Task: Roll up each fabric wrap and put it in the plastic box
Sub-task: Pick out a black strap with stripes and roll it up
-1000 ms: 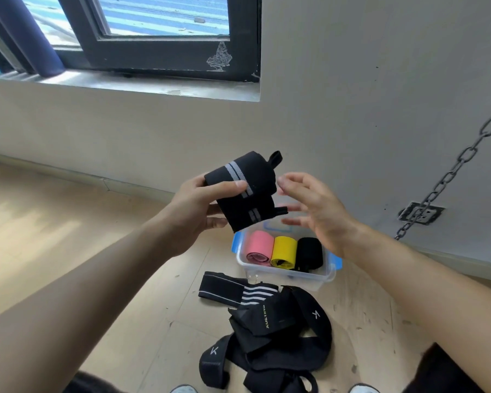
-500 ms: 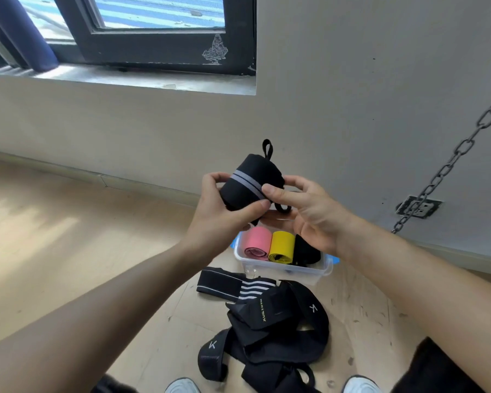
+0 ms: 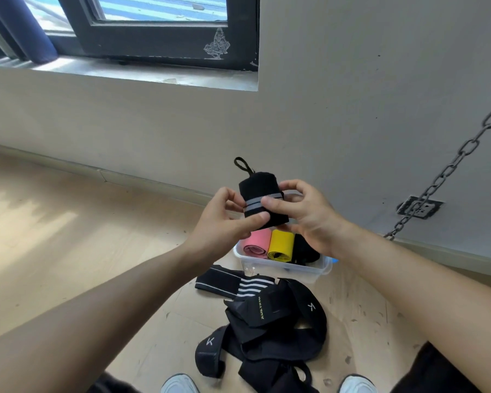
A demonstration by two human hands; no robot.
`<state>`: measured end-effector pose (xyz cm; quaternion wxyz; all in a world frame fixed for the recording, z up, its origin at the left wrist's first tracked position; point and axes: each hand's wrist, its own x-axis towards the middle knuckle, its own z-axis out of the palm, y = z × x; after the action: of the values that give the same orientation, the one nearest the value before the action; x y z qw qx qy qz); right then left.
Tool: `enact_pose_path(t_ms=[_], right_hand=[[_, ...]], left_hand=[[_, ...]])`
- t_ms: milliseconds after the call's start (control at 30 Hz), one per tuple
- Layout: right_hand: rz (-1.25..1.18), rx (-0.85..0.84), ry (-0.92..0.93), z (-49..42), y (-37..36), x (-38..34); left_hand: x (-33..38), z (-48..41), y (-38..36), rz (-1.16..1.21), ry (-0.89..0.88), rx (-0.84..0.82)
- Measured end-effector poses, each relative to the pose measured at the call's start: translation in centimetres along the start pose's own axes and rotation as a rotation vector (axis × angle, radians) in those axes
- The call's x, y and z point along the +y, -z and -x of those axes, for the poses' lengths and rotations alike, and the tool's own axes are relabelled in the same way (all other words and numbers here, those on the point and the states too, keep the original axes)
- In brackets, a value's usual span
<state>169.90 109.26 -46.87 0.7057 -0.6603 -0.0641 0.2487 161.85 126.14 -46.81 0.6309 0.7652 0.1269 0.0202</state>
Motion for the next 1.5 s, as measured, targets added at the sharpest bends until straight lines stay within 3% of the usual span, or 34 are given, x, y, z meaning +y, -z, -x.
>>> enact_pose_path(t_ms=[267, 367, 600, 867, 1000, 1200, 1500], right_hand=[[0.360, -0.080, -0.058, -4.6, 4.1, 2.1], [0.549, -0.063, -0.052, -7.5, 5.5, 3.6], [0.735, -0.120, 0.010, -12.5, 7.5, 10.4], [0.853, -0.265, 0.032, -16.3, 8.2, 18.5], [0.872, -0.290, 0.072, -17.1, 7.5, 21.2], [0.934, -0.264, 0.117, -17.6, 6.8, 22.7], [0.839, -0.351, -0.018, -18.8, 8.6, 20.8]], left_hand=[[-4.0, -0.9, 1.5, -0.334, 0.090, -0.220], [-6.1, -2.1, 1.7, -0.474, 0.082, -0.223], [-12.5, -6.2, 0.3, -0.930, 0.025, -0.204], [-20.7, -8.6, -4.2, -0.928, 0.097, -0.008], [-23.0, -8.8, -4.3, -0.907, 0.044, 0.094], [-23.9, -8.6, -4.3, -0.840, -0.006, 0.110], [-24.2, -8.9, -4.0, -0.833, -0.024, 0.111]])
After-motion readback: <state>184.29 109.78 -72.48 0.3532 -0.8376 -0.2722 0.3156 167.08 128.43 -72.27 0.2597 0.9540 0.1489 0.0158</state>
